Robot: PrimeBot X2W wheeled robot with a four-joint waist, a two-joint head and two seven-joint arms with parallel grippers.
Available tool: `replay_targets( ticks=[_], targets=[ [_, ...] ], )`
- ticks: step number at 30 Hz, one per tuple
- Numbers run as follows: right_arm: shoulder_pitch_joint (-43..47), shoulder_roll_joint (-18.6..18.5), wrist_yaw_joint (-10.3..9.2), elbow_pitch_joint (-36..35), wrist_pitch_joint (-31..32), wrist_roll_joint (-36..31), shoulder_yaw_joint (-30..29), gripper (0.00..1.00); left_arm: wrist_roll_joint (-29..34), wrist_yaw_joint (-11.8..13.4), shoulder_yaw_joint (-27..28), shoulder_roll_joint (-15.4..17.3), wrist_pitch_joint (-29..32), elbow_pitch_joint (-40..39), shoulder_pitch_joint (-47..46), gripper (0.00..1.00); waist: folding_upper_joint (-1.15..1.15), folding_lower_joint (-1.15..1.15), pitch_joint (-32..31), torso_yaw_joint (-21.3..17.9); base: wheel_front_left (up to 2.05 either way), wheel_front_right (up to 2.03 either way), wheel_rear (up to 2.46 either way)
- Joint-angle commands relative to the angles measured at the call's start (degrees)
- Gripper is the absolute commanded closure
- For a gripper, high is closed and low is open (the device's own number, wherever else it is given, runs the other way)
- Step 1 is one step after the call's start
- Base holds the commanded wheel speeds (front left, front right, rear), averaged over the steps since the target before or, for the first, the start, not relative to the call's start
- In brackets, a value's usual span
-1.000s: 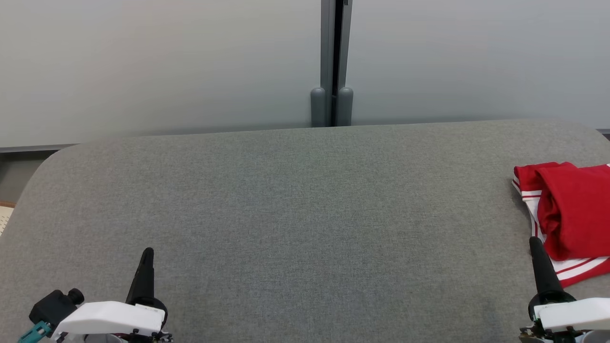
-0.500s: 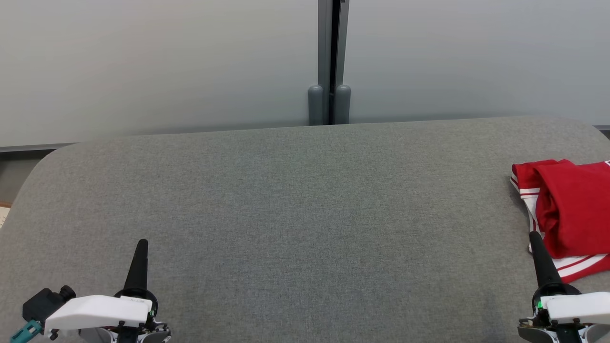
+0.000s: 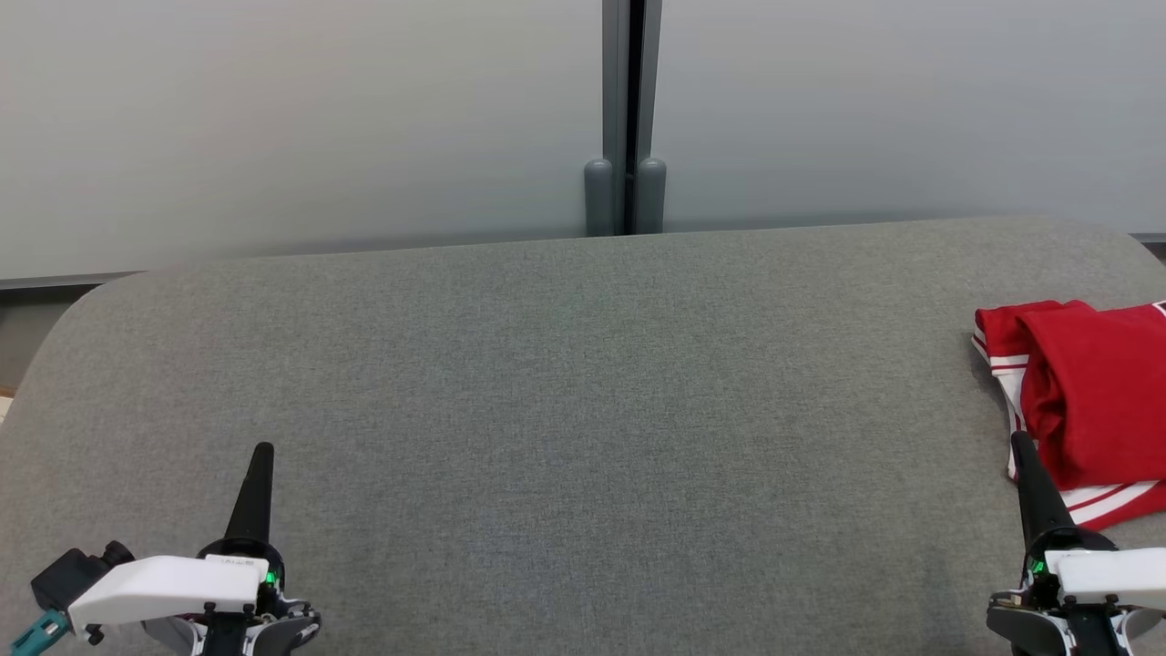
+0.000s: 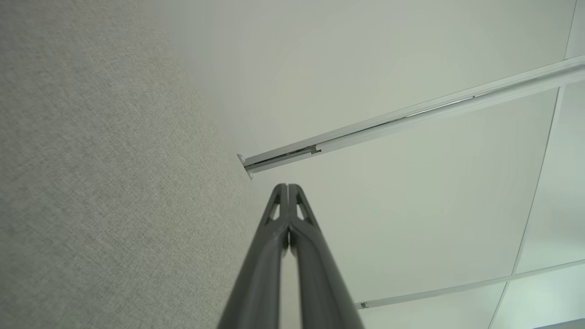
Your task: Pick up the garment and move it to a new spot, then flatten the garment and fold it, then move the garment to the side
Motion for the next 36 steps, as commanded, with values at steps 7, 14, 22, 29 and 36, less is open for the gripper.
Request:
replay_targets(
  ticks=[7,14,22,29,36],
  targets=[
    [-1.67,-0.05,0.02,0.74,0.48,4.07,-0.51,1.00,-3.52,-0.90,1.25,-0.16,1.03,-0.12,-1.67,1.00,0.00,0.00,0.18,-0.20,0.00,0.00,0.00],
    [-2.38,0.09,0.02,1.43,0.63,7.11,-0.64,1.00,-6.39,-1.38,2.02,-0.39,1.95,0.00,-2.20,1.00,0.00,0.00,0.36,-0.40,0.00,0.00,0.00],
    [-2.86,0.25,0.02,2.22,0.88,9.98,-0.79,1.00,-9.07,-1.94,2.80,-0.64,2.64,0.12,-2.40,1.00,0.00,0.00,0.54,-0.59,0.00,0.00,0.00],
    [-3.62,0.39,0.02,2.84,1.13,12.77,-0.95,1.00,-11.54,-2.39,3.49,-0.91,3.41,0.24,-2.87,1.00,0.00,0.00,0.72,-0.79,0.00,0.00,0.00],
    [-4.04,0.53,0.02,3.47,1.31,15.41,-1.12,1.00,-13.84,-2.89,4.14,-1.17,4.07,0.36,-3.16,1.00,0.00,0.00,0.90,-0.99,0.00,0.00,0.00]
  ],
)
